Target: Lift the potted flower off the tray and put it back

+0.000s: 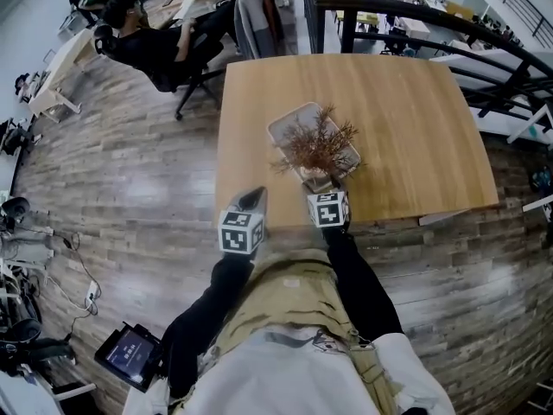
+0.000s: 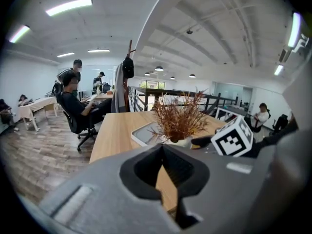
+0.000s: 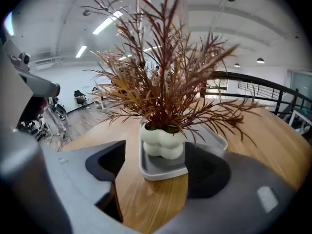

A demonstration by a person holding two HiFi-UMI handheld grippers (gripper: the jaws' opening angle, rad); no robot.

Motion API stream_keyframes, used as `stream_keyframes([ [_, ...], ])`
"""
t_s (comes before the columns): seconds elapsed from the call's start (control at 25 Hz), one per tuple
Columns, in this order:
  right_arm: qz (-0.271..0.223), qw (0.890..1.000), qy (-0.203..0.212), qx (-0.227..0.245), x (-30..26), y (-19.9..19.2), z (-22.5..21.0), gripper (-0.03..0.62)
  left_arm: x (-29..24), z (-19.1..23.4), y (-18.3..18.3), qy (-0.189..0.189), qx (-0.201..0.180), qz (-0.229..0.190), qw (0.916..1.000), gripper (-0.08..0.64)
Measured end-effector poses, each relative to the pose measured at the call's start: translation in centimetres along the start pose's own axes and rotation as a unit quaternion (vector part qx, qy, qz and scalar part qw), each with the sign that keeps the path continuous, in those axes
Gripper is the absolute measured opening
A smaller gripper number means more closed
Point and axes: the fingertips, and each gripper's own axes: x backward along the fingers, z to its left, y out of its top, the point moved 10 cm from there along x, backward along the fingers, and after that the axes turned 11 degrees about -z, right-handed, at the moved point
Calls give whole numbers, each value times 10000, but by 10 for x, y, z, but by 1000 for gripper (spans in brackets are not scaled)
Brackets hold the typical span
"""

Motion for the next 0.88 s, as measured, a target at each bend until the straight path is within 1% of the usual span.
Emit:
stream_keyframes([
  [0.04,-40,10000,-21,-60,-6,0,-4,388,-1,0,-2,41,12,-13,10000,2],
  [0.16,-76,9999,-68,-115,-22,0,-9,418,-5,4,-6,86,-2,-18,10000,2],
  [0.32,-180,9998,-98,-65,-41,-4,-14,434,-10,7,-18,131,-27,-29,9999,2],
  [0.56,-164,9998,-92,44,-62,-8,-19,454,-17,6,-32,116,-85,-46,9999,2],
  [0.72,-202,9997,-136,8,-72,-6,-17,457,-12,12,-35,175,-74,-44,9998,2],
  [0.88,-194,9996,-175,102,-80,-6,-17,469,-2,17,-39,299,-29,-12,9995,2],
])
